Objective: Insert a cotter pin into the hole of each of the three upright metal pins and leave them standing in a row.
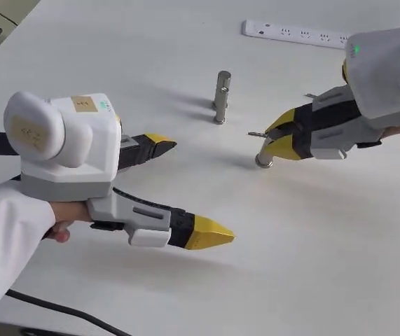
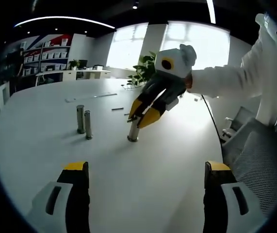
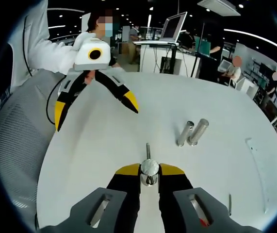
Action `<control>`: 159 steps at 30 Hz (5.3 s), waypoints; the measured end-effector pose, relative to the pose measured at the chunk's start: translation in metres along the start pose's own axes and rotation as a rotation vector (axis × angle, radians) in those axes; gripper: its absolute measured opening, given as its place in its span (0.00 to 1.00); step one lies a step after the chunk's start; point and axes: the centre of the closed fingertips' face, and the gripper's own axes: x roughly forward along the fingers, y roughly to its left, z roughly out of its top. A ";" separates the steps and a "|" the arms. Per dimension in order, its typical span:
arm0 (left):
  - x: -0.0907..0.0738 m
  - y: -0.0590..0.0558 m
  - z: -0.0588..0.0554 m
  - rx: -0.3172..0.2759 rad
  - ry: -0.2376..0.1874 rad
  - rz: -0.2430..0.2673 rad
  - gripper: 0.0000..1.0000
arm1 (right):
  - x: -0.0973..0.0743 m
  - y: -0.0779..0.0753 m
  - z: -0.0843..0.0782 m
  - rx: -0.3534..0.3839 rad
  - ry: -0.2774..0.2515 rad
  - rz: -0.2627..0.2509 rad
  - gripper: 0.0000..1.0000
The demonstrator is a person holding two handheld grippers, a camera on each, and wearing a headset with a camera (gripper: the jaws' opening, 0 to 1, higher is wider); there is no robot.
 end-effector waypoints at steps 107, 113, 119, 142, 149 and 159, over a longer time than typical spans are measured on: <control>0.064 0.104 0.078 -0.043 -0.059 0.252 0.39 | -0.128 0.058 -0.052 0.718 -0.390 -0.540 0.93; 0.069 0.109 0.071 -0.064 -0.048 0.264 0.32 | -0.126 0.060 -0.053 0.726 -0.387 -0.534 0.91; 0.074 0.110 0.065 -0.059 -0.031 0.269 0.28 | -0.123 0.062 -0.053 0.729 -0.375 -0.528 0.92; 0.072 0.116 0.057 0.027 0.004 0.325 0.07 | -0.123 0.068 -0.055 0.750 -0.376 -0.533 0.90; 0.062 0.113 0.070 0.029 -0.010 0.324 0.07 | -0.124 0.068 -0.054 0.744 -0.374 -0.533 0.90; 0.024 0.097 0.092 0.078 -0.016 0.329 0.07 | -0.127 0.065 -0.052 0.745 -0.378 -0.555 0.91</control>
